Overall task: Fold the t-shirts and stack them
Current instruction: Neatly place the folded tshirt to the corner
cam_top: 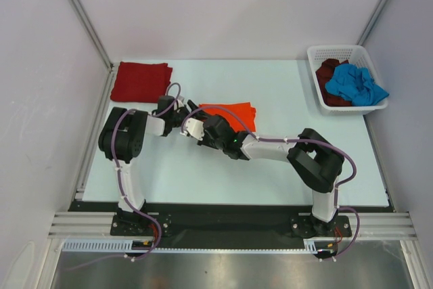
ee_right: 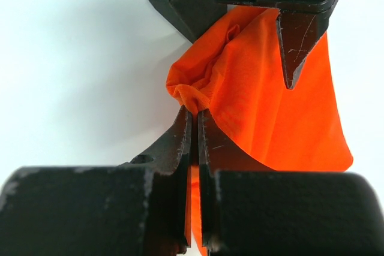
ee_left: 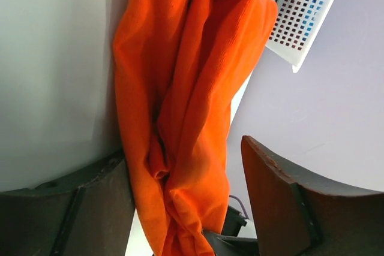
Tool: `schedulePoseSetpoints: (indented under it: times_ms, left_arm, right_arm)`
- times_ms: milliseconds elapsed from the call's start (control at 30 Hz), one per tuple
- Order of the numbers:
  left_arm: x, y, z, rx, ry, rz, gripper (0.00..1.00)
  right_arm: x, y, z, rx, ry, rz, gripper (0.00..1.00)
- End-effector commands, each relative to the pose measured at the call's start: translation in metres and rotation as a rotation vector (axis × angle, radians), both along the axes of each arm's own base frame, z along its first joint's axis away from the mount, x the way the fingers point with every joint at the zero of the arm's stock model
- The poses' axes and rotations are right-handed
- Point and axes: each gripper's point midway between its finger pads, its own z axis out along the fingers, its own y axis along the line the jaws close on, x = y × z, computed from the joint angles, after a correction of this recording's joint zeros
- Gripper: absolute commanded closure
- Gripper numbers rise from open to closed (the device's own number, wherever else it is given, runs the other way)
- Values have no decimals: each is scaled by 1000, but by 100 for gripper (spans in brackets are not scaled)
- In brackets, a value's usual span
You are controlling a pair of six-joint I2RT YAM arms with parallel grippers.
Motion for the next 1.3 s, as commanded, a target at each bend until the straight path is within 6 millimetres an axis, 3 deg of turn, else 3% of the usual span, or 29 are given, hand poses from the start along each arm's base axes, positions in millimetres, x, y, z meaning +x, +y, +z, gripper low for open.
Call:
schedulePoseSetpoints:
  times_ms: [0, 167, 333, 367, 400, 433, 467, 500, 567, 633, 700, 733, 767, 833, 867, 900, 933, 967, 1033, 1100, 1133, 1267]
  left_arm:
    - [-7, 17, -58, 176, 77, 56, 28]
    - [-3, 17, -62, 192, 69, 47, 43]
    - [2, 19, -66, 241, 55, 18, 63]
    - [3, 18, -66, 246, 51, 12, 67]
    - [1, 19, -67, 261, 53, -1, 71]
    - [2, 20, -66, 267, 53, -5, 89]
    - [3, 21, -67, 285, 43, -11, 100]
    - [-3, 23, -69, 301, 71, -20, 100]
    - [2, 26, -60, 337, 31, -38, 100]
    - [2, 32, -54, 387, 34, -53, 100]
    - [8, 39, -42, 453, -22, -67, 100]
    - [10, 41, -35, 476, -18, -81, 100]
    - [13, 44, -31, 509, -53, -103, 100]
    - [21, 52, -13, 577, -97, -107, 100]
    - [23, 55, -6, 609, -138, -135, 100]
    - [27, 58, 3, 631, -168, -138, 100]
    - [38, 60, 17, 654, -209, -135, 100]
    - [34, 65, 19, 695, -202, -170, 100]
    - [50, 78, 39, 791, -229, -150, 100]
    - [51, 90, 48, 874, -225, -163, 100]
    - [59, 94, 60, 900, -252, -143, 100]
    - [75, 112, 79, 1021, -273, -115, 100]
  right_arm:
    - [7, 11, 42, 88, -46, 1, 100]
    - [5, 10, 38, 77, -32, 6, 100]
    - [1, 15, 37, 91, -8, 6, 88]
    - [0, 14, 37, 90, 4, 1, 83]
    - [0, 16, 40, 102, 10, -4, 61]
    - [1, 13, 41, 113, 15, -35, 51]
    - [3, 10, 45, 118, 7, -59, 45]
    - [3, 7, 59, 147, -8, -88, 34]
    - [6, -10, 92, 213, -32, -199, 27]
    - [6, -28, 117, 240, -38, -293, 24]
    - [-8, -49, 123, 238, 38, -385, 23]
    - [-13, -63, 144, 281, 34, -447, 23]
    - [-23, -83, 138, 235, 74, -503, 23]
    - [-43, -108, 152, 320, 148, -594, 23]
    - [-55, -123, 149, 303, 180, -612, 23]
    - [-67, -126, 149, 338, 222, -626, 23]
    - [-79, -136, 162, 393, 229, -623, 23]
    - [-88, -146, 152, 386, 257, -639, 23]
    - [-102, -154, 149, 434, 300, -653, 23]
    - [-114, -163, 144, 459, 321, -642, 24]
    - [-117, -165, 142, 465, 327, -643, 23]
    - [-124, -175, 131, 442, 330, -650, 24]
